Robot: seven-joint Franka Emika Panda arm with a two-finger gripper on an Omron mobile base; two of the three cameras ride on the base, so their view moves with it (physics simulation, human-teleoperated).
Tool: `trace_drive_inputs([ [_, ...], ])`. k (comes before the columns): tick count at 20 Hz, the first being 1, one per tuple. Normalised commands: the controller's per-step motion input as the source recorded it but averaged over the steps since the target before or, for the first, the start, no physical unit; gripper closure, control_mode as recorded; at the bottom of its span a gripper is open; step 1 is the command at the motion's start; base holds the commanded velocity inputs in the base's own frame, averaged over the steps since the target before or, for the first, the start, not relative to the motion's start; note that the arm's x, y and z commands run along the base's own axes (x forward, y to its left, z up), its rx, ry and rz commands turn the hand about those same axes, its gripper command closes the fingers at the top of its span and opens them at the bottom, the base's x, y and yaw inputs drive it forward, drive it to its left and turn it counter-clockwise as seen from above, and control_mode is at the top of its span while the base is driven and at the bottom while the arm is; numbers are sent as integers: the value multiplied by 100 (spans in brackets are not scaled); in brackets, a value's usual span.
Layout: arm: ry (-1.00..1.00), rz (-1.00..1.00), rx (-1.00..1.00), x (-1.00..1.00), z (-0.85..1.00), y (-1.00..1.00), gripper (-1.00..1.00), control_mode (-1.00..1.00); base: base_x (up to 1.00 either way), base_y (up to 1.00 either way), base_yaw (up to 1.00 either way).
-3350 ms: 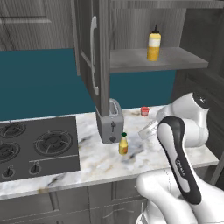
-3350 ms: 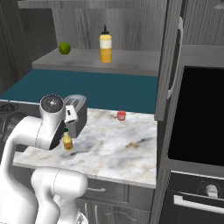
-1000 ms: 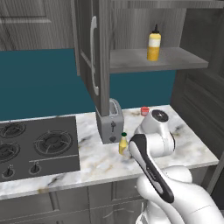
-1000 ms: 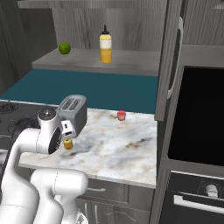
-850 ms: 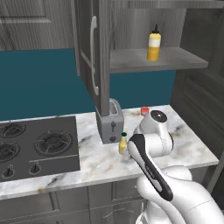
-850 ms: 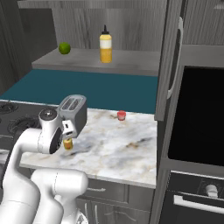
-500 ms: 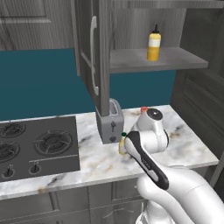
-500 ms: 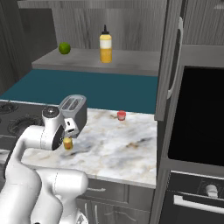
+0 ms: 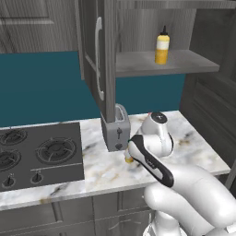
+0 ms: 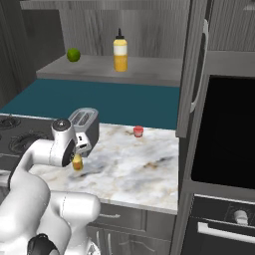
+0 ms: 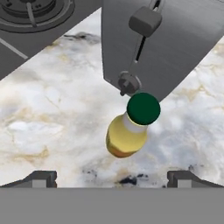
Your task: Pick the mustard and mustard from the counter and place them in the cabinet.
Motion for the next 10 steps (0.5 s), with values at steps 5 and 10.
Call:
trace_drive_inputs([
  [5, -8, 0, 0, 0, -18, 1, -100, -100, 0, 0, 0],
  [10, -10, 0, 0, 0, -18, 0, -100, -100, 0, 0, 0],
])
